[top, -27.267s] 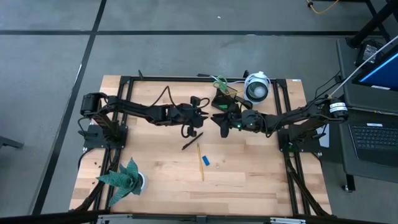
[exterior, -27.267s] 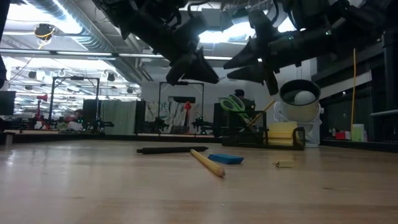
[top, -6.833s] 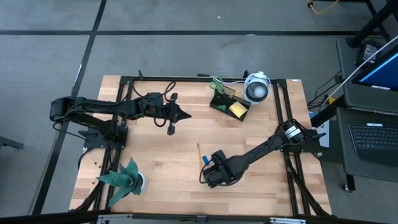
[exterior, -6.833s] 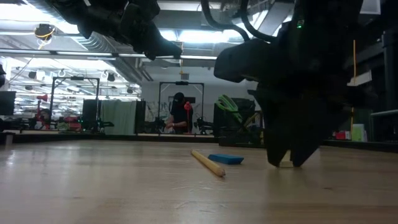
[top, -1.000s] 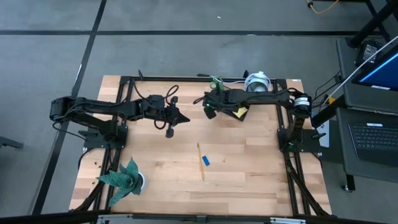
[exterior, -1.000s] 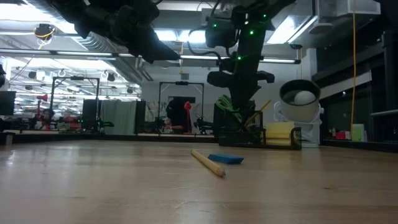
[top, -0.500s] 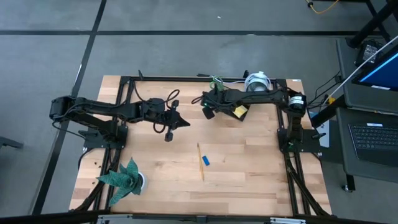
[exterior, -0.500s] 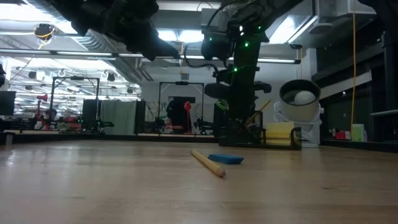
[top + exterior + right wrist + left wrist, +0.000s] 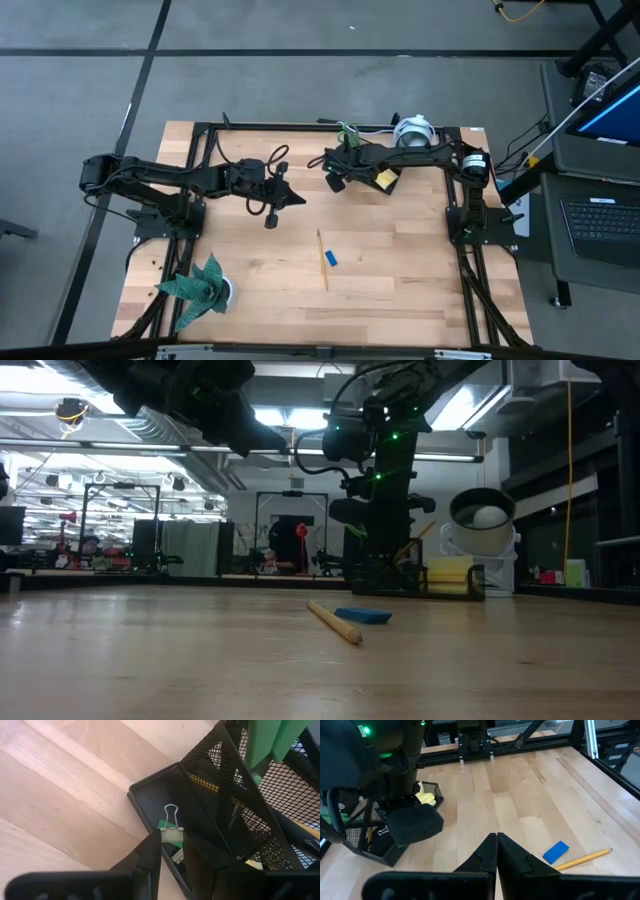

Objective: Pick and place office supplies into organizer
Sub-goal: Put the binder clip into the metal mesh desk organizer

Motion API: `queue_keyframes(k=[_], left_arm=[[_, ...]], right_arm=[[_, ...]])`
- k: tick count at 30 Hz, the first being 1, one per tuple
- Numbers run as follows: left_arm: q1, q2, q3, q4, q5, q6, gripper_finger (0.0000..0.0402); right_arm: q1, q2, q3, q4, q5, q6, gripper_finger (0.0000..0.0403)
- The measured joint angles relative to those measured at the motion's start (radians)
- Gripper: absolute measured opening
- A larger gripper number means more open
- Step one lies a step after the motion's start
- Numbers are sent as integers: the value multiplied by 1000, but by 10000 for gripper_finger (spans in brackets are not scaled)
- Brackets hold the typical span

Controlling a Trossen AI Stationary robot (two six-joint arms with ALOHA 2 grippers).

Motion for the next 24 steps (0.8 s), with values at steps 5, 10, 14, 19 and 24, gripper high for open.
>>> queue_keyframes(k=[5,10,14,19,24], left_arm=[[0,0,0,0,0,0,3],[0,0,0,0,0,-6,5],[0,0,0,0,0,-7,1],[0,0,0,0,-1,-8,3],[0,0,0,-1,-1,-8,4]], right_arm=[[-5,2,0,-1,0,0,80],[-5,11,0,0,3,0,80],[-8,20,0,-1,2,-11,80],[-14,46,0,19,-22,-27,80],[-13,58,0,25,-21,-50,80]])
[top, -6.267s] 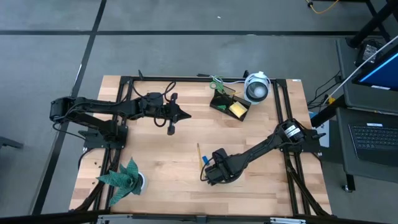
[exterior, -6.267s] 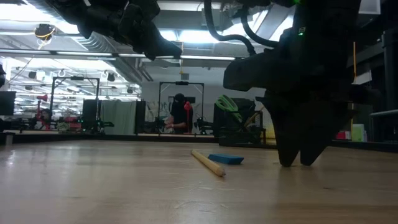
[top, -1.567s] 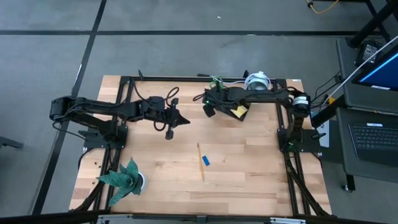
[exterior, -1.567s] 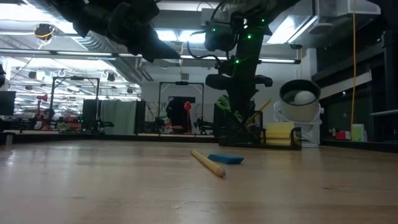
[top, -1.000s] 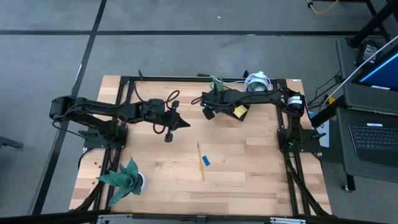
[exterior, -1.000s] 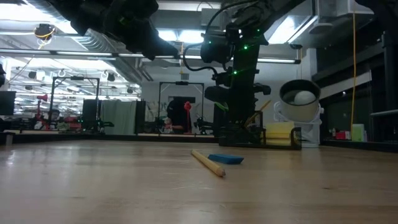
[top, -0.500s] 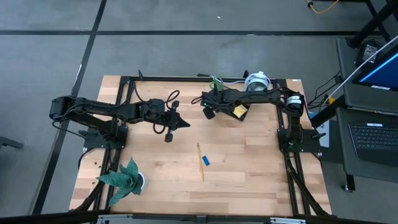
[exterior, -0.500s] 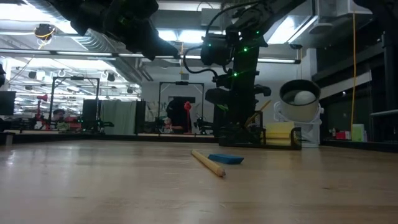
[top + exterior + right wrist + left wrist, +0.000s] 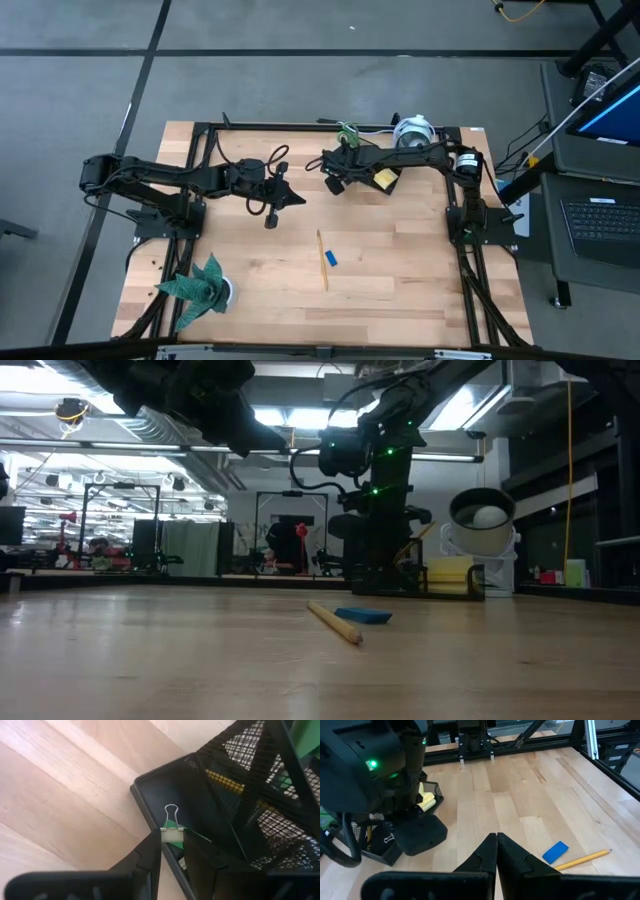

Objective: Pick and place office supplies into organizer
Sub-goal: Put the binder clip into the metal mesh desk organizer

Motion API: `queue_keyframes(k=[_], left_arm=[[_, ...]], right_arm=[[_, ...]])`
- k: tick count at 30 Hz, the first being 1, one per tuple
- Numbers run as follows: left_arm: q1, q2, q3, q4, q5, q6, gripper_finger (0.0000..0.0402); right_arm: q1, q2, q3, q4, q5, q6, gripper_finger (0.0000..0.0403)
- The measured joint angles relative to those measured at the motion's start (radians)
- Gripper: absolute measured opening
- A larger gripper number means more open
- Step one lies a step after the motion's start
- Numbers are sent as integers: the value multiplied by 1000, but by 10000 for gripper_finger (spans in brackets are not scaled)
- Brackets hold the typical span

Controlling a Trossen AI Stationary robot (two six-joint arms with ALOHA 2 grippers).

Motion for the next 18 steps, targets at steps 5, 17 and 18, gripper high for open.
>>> queue_keyframes(k=[5,17,18], left_arm=[[0,0,0,-1,-1,0,1],[0,0,0,-1,-5,0,1],[0,0,0,-1,-5,0,1]], right_arm=[[-4,0,0,10,-2,-17,81],[-9,2,0,15,32,-54,81],[-9,2,0,15,34,-58,81]])
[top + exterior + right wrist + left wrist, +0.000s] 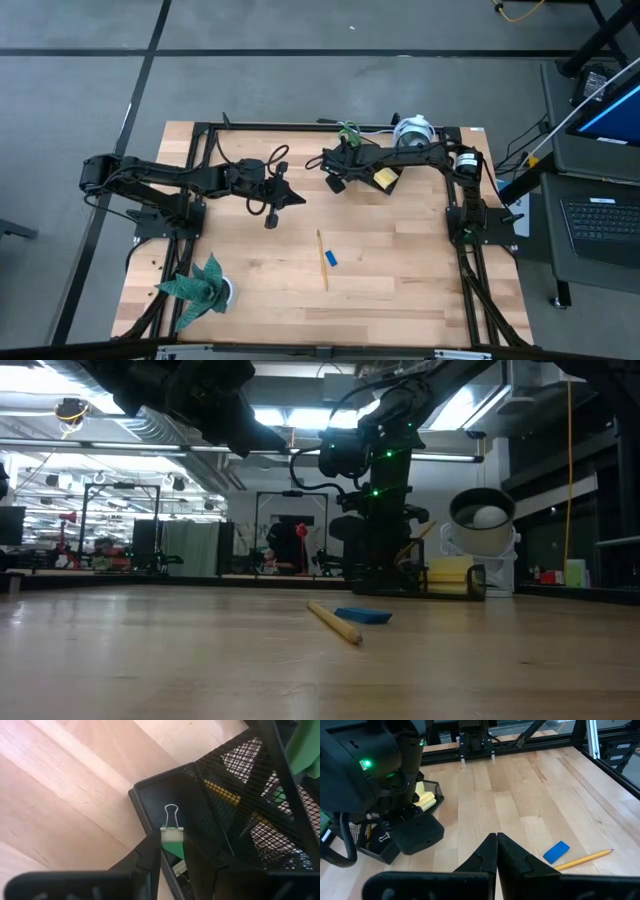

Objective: Pick and place office supplies into organizer
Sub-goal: Put the binder clip into the metal mesh desk organizer, then put the blue eraser into the metal mesh desk organizer

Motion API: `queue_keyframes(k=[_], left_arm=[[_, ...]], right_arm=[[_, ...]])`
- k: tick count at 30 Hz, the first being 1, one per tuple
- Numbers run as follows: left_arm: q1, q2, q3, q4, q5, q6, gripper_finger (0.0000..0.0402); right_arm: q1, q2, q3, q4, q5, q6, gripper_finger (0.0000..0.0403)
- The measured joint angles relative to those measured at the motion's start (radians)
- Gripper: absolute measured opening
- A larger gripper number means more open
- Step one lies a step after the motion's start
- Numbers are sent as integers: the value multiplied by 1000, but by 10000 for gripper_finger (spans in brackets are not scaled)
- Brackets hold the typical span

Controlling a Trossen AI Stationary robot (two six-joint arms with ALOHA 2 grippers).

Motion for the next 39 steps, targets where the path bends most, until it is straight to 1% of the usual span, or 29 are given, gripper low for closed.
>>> queue_keyframes(k=[6,13,17,23,25,30,33,39], left_arm=[[0,0,0,-1,0,-3,5],[0,0,0,-1,1,-3,1],[0,0,0,-2,1,-3,5],[0,0,0,-2,1,-16,2],[0,0,0,-2,1,-17,1],[0,0,0,-2,1,-19,5],[0,0,0,-2,1,-19,5],[0,0,0,-2,1,-27,1]], right_arm=[[0,0,0,2,1,-1,81],[-12,0,0,10,-2,-23,81],[-12,-5,0,23,-6,-75,81],[-26,-5,0,22,-9,-79,81],[-29,-5,0,22,-8,-105,81],[-29,-5,0,23,33,-131,82],[-29,-5,0,24,33,-152,95],[-29,-5,0,29,34,-154,135]])
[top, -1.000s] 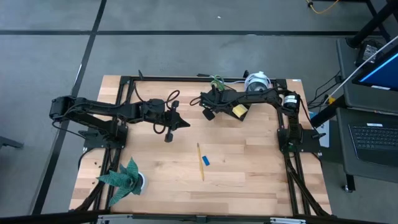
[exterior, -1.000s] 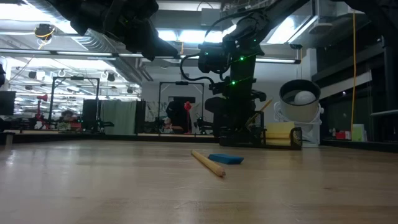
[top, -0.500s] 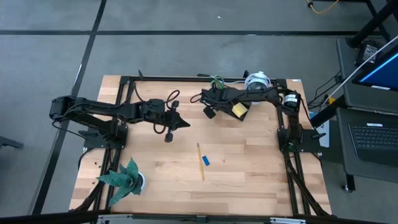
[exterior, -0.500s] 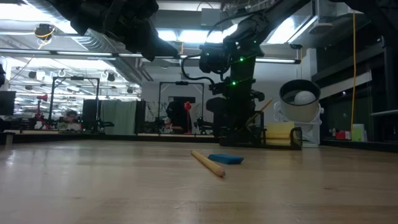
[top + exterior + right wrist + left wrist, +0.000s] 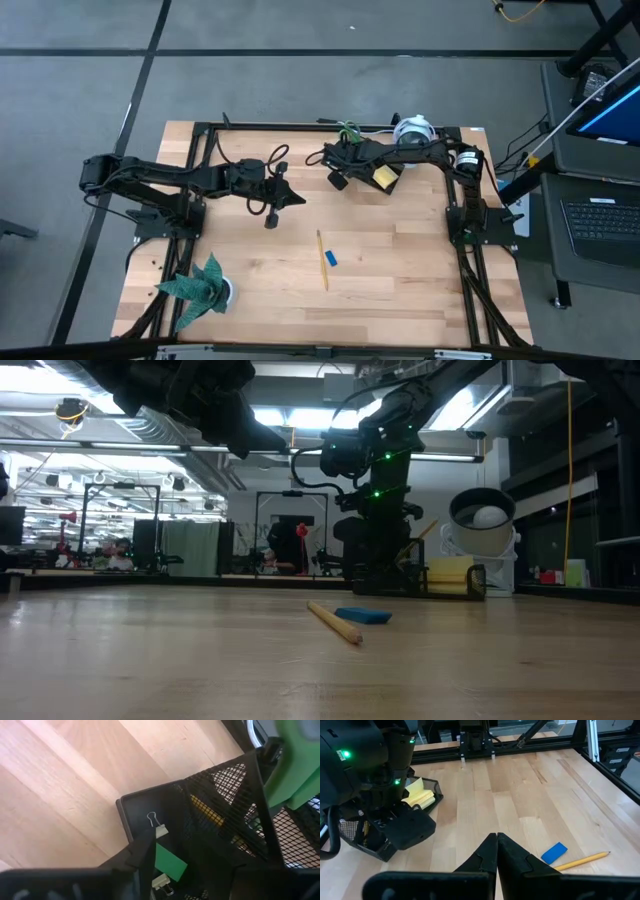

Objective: Pick and place office supplies into organizer
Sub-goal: Put the blue eraser into the metal mesh desk organizer

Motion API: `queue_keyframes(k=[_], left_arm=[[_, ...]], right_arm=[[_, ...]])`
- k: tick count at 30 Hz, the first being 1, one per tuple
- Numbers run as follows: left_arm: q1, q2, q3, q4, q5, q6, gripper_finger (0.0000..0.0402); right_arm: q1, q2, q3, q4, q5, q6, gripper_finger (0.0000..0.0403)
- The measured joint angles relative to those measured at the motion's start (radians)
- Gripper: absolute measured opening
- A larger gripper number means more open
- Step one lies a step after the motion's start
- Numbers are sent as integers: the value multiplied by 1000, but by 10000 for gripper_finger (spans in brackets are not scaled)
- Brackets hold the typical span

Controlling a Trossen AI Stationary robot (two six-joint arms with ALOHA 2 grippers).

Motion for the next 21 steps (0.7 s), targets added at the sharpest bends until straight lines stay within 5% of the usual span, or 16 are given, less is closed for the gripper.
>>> queue_keyframes(k=[7,15,21], left_arm=[[0,0,0,0,0,-2,5],[0,0,0,0,0,76,3],[0,0,0,8,0,130,1]], right_arm=[[0,-1,35,-38,-51,4,140],[58,-2,129,-135,-99,-15,18],[164,-2,195,-245,-99,-9,6]])
